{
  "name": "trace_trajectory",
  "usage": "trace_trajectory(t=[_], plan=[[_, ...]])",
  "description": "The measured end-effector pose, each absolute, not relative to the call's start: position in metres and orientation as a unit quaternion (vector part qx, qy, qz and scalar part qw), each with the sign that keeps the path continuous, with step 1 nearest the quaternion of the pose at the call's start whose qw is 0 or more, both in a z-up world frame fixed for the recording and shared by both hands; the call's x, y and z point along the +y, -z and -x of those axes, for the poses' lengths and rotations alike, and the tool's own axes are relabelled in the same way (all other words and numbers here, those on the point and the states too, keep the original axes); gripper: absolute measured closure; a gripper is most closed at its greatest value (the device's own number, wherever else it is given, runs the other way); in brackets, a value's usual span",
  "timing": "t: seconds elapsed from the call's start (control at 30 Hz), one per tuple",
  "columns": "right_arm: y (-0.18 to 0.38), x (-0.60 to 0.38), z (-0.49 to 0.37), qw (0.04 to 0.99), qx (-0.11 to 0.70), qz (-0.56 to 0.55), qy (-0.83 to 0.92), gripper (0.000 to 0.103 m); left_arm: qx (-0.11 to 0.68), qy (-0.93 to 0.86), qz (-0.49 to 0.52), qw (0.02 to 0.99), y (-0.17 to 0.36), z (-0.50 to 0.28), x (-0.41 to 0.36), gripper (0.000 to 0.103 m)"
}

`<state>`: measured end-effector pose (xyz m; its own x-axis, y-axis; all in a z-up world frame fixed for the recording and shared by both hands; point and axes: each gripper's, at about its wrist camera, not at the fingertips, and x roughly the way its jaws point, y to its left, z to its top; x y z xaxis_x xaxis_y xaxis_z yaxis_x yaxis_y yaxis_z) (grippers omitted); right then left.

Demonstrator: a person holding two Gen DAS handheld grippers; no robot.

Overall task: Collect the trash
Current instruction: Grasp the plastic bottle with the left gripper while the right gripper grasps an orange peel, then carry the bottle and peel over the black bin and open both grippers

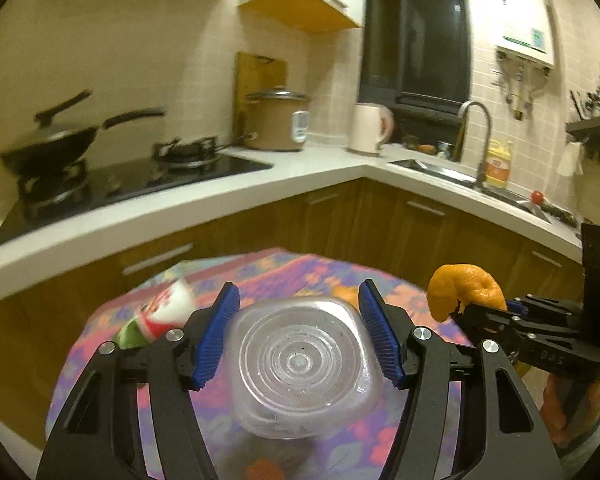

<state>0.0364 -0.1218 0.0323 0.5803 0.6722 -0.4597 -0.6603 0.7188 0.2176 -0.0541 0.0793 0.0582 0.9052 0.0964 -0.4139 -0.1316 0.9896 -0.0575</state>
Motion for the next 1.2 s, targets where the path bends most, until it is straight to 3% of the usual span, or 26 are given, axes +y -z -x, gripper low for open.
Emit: trace_trajectory(t=[0.43,0.87,1.03,1.1,1.2], plan=[[-0.017,-0.246,-0.091,0.922,0.274,-0.086,-0.258,0.081,0.209,0.071,-0.017,0.975,-0.095,-0.049,-0.05,0.044],[0.08,-0.312,-0.163,0.904,0.384,-0.107,-0.154,0.08,0.271,0.151,0.014,0.951,-0.031,-0.17,-0.159,0.045],[0.117,-0.321,-0.178,0.883,0.43,-0.122,-0.146,0.065,0.322,0.167,0.02,0.932,0.009,-0.2,-0.182,0.045],[0.118,-0.325,-0.174,0.886,0.427,-0.119,-0.139,0.048,0.336,0.168,0.018,0.927,0.018,-0.205,-0.186,0.045],[0.115,-0.335,-0.166,0.889,0.42,-0.12,-0.137,0.048,0.36,0.183,0.023,0.914,0.03,-0.212,-0.192,0.044]])
